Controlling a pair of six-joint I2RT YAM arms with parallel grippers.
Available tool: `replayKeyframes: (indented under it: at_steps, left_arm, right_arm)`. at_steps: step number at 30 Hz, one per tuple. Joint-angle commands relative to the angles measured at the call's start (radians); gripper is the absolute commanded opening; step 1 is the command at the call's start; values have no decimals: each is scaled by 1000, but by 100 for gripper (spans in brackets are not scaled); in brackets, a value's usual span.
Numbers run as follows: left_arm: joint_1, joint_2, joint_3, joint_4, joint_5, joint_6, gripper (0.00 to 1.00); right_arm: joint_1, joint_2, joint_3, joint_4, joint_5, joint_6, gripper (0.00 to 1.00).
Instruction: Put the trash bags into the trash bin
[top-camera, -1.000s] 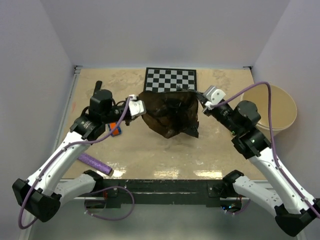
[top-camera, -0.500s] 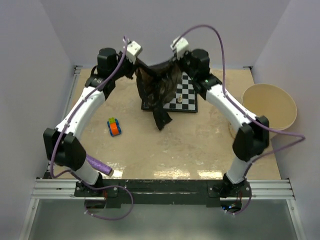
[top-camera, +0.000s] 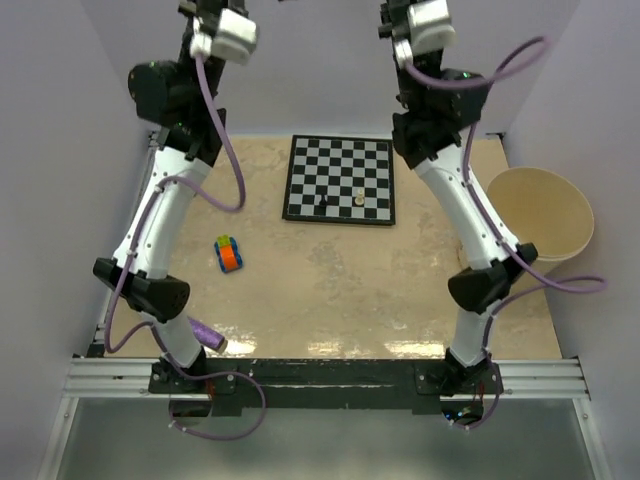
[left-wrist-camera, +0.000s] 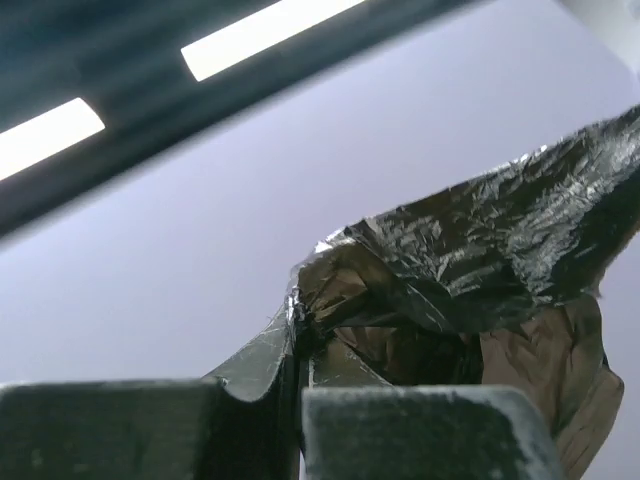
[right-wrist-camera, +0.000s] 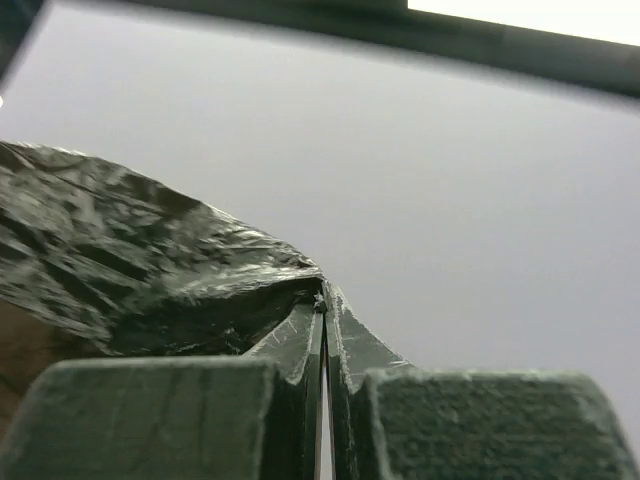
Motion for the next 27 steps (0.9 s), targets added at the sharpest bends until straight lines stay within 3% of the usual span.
replayKeyframes:
  at_steps: [1,4,5,6,7,8,9,12,14,17,20,27]
  left_arm:
    - [-101,-71,-235,374,98,335,0]
    - [-110,-201,-659,298,103,367,0]
    - [-109,-264,-825,131,109,408,0]
    - [-101,-330,-931,-236,173,515,0]
    - [-80,-423,-978,-737,305,768,0]
    - [-78,-482,-1030,-1172,346,1031,0]
    - [-92,-546,-1105,-1290,319,962,0]
    - [-93,-790,-1278,-1193,389,609,0]
    - [-98,-901,-1364,-992,385,428,0]
    - [-100,-918,-1372,-770,269,254,0]
    - [-100,-852,-1305,-788,184,159,0]
    - [-97,-768,-1254,-723,114,-2,0]
  right_arm:
    - [29,-118,-265,298,-59,-183,0]
    - [24,-176,-632,194,143,-272,0]
    - [21,-189,-720,-54,199,-285,0]
    - [12,-214,-816,-350,173,-245,0]
    - [-5,-285,-925,-646,27,-208,0]
    - [-28,-448,-1078,-860,-155,-214,0]
    - [-40,-598,-1236,-965,-265,-237,0]
    - [-31,-1140,-1518,-918,-361,-80,0]
    - [-1,-1302,-1564,-822,-343,14,0]
    - [10,-1194,-1465,-873,-239,68,0]
    - [10,-1033,-1348,-928,-171,79,0]
    - [10,-921,-1385,-628,-89,172,0]
